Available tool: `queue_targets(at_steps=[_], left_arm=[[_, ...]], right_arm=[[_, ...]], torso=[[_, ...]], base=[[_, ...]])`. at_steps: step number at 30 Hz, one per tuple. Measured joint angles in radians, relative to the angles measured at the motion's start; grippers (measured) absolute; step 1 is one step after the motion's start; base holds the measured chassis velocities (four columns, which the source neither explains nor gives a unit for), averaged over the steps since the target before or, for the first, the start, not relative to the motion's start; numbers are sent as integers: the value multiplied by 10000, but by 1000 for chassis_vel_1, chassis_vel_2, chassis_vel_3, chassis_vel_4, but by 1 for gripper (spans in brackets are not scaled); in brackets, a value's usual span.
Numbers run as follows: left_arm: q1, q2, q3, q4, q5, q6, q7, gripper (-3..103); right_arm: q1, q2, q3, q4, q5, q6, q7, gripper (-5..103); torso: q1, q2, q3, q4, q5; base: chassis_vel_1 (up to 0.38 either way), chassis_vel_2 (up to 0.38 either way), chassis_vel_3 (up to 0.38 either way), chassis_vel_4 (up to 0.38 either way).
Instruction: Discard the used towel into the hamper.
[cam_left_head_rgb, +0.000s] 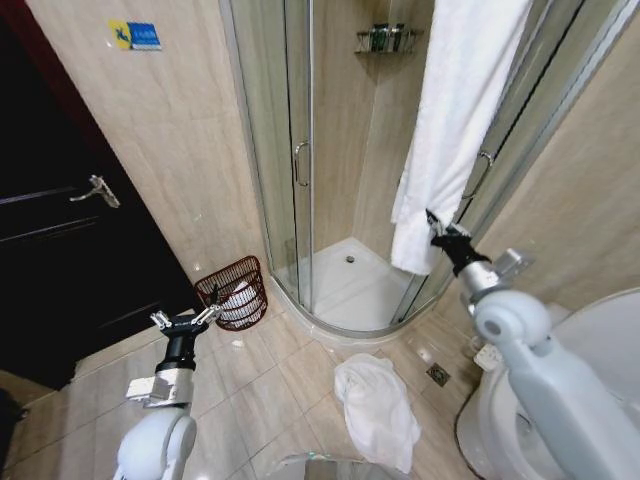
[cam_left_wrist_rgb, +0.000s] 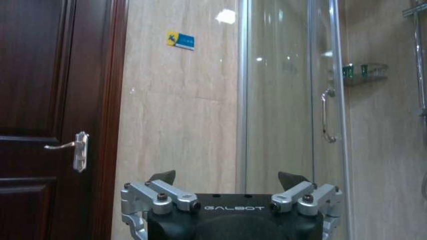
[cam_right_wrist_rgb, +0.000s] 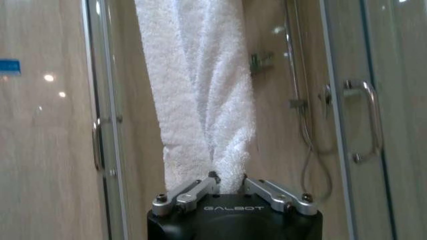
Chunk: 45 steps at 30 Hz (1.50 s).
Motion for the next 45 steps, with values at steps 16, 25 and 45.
queue_targets(at_steps=[16,25,45], left_arm=[[101,63,-6,93,-71,-148,114,100],[24,295,-174,204,-430,-160,235,100],[-196,380,-191,850,-610,-322,396,100]], right_arm=[[-2401,2324,0,388,-2815,673,-484,5],[-3539,3510,-52,295,-4906,1583,-1027,5],[-5190,5470,-156,-107,-6195,2841,-1331,5]], torso=[[0,0,0,0,-1],[0,0,-1,-1,-2],[0,0,0,0,-1]], base=[[0,0,0,0],[0,0,0,0],[0,0,0,0]])
